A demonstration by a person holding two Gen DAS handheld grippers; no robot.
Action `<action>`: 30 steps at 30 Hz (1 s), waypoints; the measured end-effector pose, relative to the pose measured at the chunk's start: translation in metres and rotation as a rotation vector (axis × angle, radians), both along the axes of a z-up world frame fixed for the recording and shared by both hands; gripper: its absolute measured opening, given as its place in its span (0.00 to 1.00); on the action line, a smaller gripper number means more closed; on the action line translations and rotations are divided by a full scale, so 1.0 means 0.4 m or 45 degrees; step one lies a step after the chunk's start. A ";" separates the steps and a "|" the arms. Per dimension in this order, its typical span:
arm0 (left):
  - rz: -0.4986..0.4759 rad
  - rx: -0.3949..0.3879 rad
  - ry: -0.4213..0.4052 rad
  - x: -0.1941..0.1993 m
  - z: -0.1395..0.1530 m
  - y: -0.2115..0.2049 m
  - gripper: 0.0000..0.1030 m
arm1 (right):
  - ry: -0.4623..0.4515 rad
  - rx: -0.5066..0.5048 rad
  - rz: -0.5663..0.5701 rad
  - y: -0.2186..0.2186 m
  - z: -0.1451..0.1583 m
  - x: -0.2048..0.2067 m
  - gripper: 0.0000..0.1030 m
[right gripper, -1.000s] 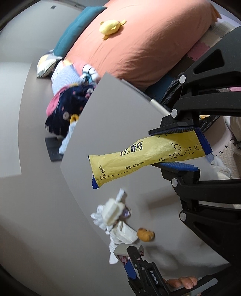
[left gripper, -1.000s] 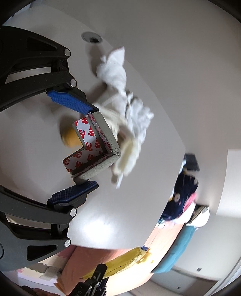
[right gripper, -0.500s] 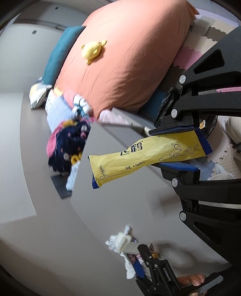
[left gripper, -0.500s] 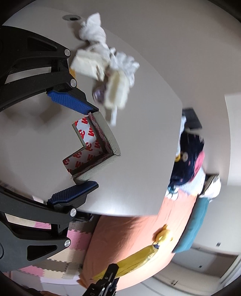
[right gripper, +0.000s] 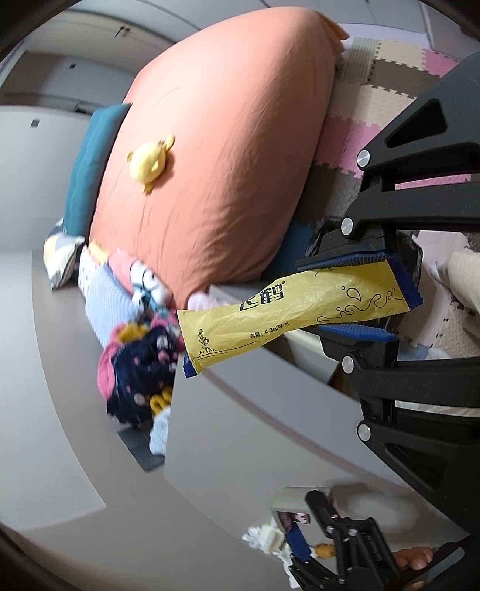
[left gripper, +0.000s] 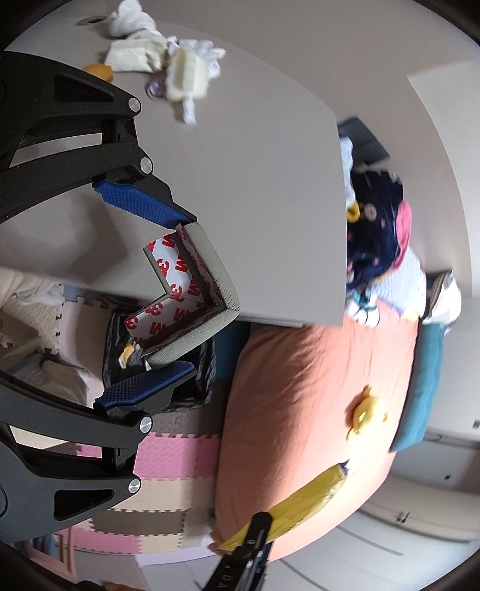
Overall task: Collect trash
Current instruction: 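Carry both items over the black bin and open both tools to drop them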
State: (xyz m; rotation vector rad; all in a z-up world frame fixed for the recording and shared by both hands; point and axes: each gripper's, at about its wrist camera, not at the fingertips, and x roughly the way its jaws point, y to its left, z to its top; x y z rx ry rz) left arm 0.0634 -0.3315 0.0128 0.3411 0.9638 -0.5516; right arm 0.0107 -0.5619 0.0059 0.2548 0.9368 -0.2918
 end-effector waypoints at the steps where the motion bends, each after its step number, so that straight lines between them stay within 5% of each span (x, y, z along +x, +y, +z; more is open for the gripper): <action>1: -0.018 0.006 0.007 -0.004 -0.004 -0.019 0.70 | 0.004 0.002 -0.016 -0.017 -0.004 -0.006 0.27; 10: -0.149 0.059 0.087 -0.041 -0.073 -0.162 0.70 | 0.047 0.052 -0.112 -0.135 -0.057 -0.024 0.27; 22: -0.220 0.125 0.197 -0.060 -0.151 -0.232 0.74 | 0.130 0.081 -0.147 -0.218 -0.104 0.020 0.28; 24: -0.224 0.150 0.221 -0.053 -0.166 -0.238 0.85 | 0.132 0.094 -0.165 -0.234 -0.108 0.037 0.57; 26: -0.203 0.160 0.237 -0.049 -0.175 -0.238 0.94 | 0.125 0.072 -0.196 -0.249 -0.103 0.047 0.72; 30: -0.180 0.201 0.275 -0.037 -0.188 -0.230 0.94 | 0.138 0.057 -0.218 -0.263 -0.101 0.060 0.76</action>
